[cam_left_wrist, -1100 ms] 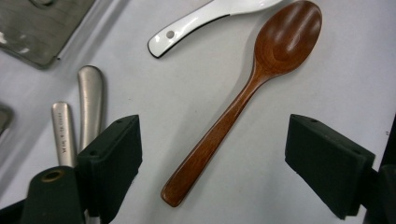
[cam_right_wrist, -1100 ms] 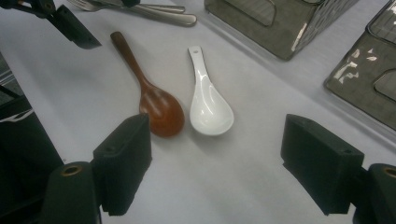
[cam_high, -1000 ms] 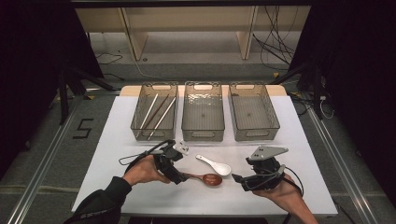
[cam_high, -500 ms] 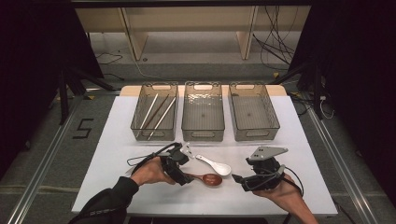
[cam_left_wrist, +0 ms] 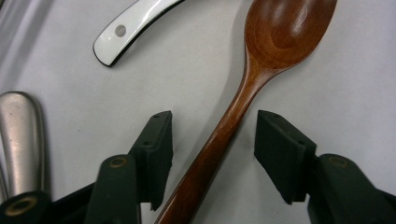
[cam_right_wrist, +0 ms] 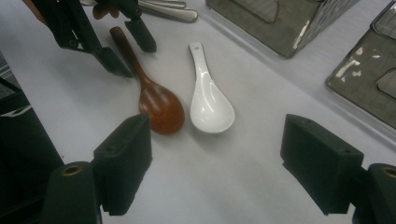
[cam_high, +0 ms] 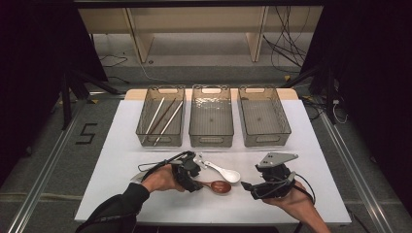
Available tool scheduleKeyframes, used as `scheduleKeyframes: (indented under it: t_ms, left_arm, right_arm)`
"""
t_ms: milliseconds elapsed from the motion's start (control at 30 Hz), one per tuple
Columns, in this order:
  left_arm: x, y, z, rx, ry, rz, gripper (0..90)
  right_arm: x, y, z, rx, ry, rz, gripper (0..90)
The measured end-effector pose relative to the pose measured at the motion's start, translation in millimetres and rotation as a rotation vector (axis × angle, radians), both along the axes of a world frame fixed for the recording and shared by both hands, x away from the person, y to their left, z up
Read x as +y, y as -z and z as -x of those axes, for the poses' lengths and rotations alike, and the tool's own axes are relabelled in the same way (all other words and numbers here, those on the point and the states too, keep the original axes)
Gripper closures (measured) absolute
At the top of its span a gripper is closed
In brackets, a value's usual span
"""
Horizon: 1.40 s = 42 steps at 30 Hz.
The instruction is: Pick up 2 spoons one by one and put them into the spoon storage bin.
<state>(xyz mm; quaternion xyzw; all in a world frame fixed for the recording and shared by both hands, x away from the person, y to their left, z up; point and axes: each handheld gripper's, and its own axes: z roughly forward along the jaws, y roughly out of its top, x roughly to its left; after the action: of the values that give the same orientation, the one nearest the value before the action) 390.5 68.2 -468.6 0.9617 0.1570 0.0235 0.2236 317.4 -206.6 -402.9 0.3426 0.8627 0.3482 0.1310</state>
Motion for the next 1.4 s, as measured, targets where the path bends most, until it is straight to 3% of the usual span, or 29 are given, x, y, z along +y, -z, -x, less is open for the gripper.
scheduleKeyframes:
  t_ms: [167, 433, 633, 1100, 1400]
  left_arm:
    - [-1.8, -0.9, 0.5, -0.016, 0.019, -0.011, 55.9]
    - [-4.7, -2.7, 5.4, -0.003, 0.079, -0.03, 72.1]
    - [-5.7, -3.6, 8.9, -0.013, 0.136, -0.05, 78.1]
    - [-2.6, -5.0, 11.4, -0.001, 0.184, -0.058, 80.0]
    - [0.9, -11.9, 12.6, 0.015, 0.172, -0.04, 80.2]
  right_arm:
    - [0.4, 0.5, -0.4, 0.0, -0.002, 0.004, 25.7]
    - [0.4, 0.5, -0.2, 0.003, -0.005, 0.006, 26.0]
    - [0.2, 0.2, -0.2, 0.001, -0.004, 0.009, 26.2]
    - [0.4, -0.4, 0.3, 0.0, -0.006, 0.006, 26.4]
    - [0.2, -0.3, 0.4, 0.001, -0.006, 0.006, 26.4]
